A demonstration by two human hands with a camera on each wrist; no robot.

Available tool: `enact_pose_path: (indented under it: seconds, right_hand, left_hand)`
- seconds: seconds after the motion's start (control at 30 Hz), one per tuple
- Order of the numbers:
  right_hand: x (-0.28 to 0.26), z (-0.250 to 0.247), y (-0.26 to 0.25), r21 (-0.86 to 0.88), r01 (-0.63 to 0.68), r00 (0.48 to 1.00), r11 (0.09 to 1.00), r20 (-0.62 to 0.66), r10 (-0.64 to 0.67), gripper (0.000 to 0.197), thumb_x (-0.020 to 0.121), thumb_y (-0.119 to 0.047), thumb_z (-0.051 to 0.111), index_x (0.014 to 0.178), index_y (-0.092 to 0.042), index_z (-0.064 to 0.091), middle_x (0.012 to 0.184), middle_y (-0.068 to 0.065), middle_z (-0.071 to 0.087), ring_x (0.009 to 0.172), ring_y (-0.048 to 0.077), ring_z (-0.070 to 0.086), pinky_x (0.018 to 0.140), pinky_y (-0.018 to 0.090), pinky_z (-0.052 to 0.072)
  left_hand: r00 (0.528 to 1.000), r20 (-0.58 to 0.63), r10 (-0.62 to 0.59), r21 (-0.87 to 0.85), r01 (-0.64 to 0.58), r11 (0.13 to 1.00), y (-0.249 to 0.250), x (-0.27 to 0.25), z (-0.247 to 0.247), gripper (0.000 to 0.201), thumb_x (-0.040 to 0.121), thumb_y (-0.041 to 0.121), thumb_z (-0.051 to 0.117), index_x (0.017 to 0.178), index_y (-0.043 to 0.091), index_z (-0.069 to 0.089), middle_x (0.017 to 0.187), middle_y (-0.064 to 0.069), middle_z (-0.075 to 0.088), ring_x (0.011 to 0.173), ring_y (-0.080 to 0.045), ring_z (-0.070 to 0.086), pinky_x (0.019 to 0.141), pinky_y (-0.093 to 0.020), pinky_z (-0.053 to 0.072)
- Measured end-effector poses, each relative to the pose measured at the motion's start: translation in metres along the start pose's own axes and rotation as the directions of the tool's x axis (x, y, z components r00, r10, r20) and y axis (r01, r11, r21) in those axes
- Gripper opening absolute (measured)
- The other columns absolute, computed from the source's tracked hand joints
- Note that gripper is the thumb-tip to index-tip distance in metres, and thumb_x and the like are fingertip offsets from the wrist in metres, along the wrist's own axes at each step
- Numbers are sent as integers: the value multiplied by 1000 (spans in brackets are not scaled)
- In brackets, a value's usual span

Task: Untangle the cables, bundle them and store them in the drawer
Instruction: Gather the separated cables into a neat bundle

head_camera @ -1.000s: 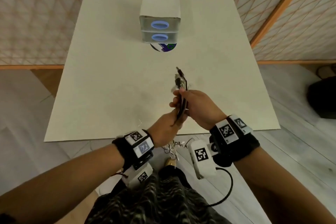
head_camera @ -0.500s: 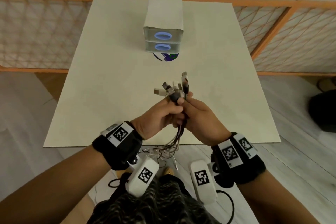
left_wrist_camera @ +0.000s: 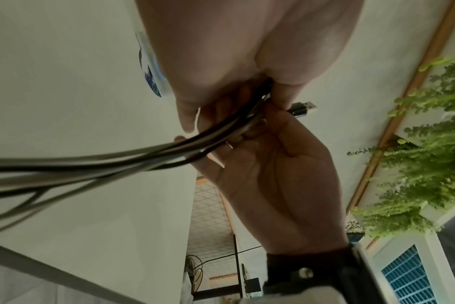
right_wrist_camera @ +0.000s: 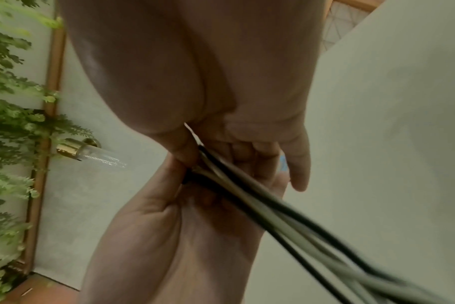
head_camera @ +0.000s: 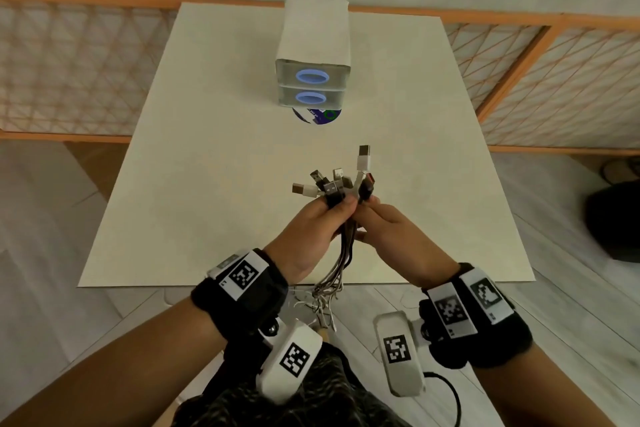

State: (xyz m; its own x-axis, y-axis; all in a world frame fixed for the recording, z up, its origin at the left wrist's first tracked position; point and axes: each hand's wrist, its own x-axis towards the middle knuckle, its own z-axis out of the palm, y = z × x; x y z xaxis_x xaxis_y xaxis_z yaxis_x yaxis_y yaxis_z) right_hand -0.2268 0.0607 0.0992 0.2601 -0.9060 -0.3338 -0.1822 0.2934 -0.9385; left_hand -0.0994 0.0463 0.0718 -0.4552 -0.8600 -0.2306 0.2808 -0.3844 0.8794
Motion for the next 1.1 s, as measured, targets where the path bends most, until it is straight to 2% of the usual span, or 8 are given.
enact_pose_path:
  seconds: [0.2,0.33,0.47,0.83,0.93,0.97,1.03,1.1]
  right_hand:
    - [-16,-30,-3,-507,-62,995,860,41,96,26,87,-33,59,107,-18,65,112,-4,63,103,5,59,92,18,46]
    - [-25,-48,-14,-271,70,974,960,-190,-125,15,86,-10,61,96,-19,67,83,1,69,71,15,65,62,22,50]
    - [-25,-41,-41,-301,275,888,913,-286,-361,11,87,-5,59,92,-9,68,71,2,67,57,10,62,48,21,48]
    - [-14,-40,-39,-592,100,937,799,-214,-276,29,96,-30,45,119,-23,59,108,-6,63,89,7,59,74,6,40]
    - [-14,-38,-34,-517,82,979,852,-118,-166,33,98,-33,38,122,-24,58,107,-8,66,96,9,61,86,22,46]
    - [-13,-35,-33,-463,99,983,881,-91,-158,34,98,-34,37,122,-24,58,109,-8,66,100,7,61,88,24,47]
    - [-10,-30,-31,-312,106,987,944,-82,-138,36,98,-36,35,122,-22,59,113,-6,66,101,2,60,83,15,47]
    - [-8,-29,-30,-147,95,989,985,-97,-110,37,99,-32,35,117,-15,61,107,0,68,92,1,62,69,7,45]
  left_hand:
    - [993,-71,95,6,-94,996,7,1,-10,36,101,25,29,85,17,60,72,6,67,82,-13,67,94,-30,48]
    - [997,-16,75,224,-70,972,13,-1,-24,32,92,40,37,92,8,41,55,13,39,46,-3,32,50,-17,36]
    - [992,77,99,506,-124,854,8,-6,-9,30,80,37,68,82,20,44,68,3,40,67,-9,47,66,-20,39]
    - [989,112,96,747,-148,648,10,-8,9,30,93,24,56,66,32,46,51,22,52,49,4,44,54,-8,33]
    - [991,120,54,744,-126,656,12,-8,8,13,93,28,53,87,20,62,58,19,38,52,-3,37,58,-12,35]
    - [990,141,23,740,-121,662,13,-8,8,14,94,27,52,96,18,63,64,6,66,56,-7,49,59,-10,35]
    - [984,178,-24,720,-113,685,13,-10,10,13,94,21,52,90,11,59,89,29,55,86,7,56,59,-4,36]
    - [980,192,-53,698,-98,709,13,-11,10,17,95,17,50,79,12,54,74,10,64,61,6,60,55,-5,35]
